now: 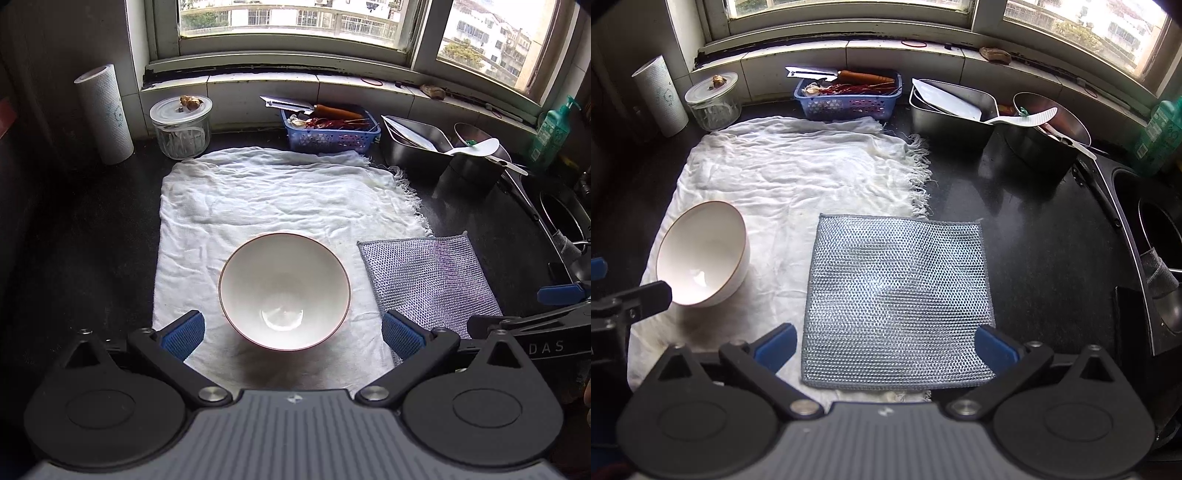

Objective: Clean bowl

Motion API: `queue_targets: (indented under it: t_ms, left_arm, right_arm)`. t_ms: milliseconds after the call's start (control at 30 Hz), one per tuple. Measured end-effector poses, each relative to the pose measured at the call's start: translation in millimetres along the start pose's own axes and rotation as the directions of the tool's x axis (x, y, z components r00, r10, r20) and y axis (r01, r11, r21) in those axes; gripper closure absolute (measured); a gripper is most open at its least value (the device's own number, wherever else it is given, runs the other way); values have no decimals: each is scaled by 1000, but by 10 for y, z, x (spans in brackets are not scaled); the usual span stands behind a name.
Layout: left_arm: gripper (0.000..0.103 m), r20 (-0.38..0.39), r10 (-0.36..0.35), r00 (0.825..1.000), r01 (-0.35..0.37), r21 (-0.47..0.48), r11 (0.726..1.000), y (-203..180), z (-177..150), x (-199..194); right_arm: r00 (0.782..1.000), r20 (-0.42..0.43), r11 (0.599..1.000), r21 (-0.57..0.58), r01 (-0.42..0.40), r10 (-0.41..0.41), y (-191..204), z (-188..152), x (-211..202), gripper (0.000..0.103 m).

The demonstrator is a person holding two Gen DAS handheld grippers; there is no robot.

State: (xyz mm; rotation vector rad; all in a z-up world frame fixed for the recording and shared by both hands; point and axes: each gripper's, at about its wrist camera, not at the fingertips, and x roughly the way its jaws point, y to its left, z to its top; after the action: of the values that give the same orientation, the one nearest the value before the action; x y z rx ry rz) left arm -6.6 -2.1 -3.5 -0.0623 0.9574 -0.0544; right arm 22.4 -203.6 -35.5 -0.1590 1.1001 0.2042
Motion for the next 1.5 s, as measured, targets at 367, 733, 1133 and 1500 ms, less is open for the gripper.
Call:
queue_targets:
  t_ms: [367,733,1133,1500]
  left_arm:
    - [0,30,-15,999,14,10,1000,57,-3,76]
    - [6,98,-56,994,56,-5,998,235,-76,205]
    - [25,71,-34,997,38,-58,998,422,-60,483]
    - [49,-6,-43,999,41,-132,990,603,-95,758]
  right_arm:
    - [1000,1,1000,-12,2,-2,-12,12,98,0]
    - [998,67,1000,-14,-6,7,-101,-39,280,0]
    - [989,133,996,-56,-63,70,-173,-32,420,0]
    - [984,137,992,-79,-102,112,-260,-81,639,14]
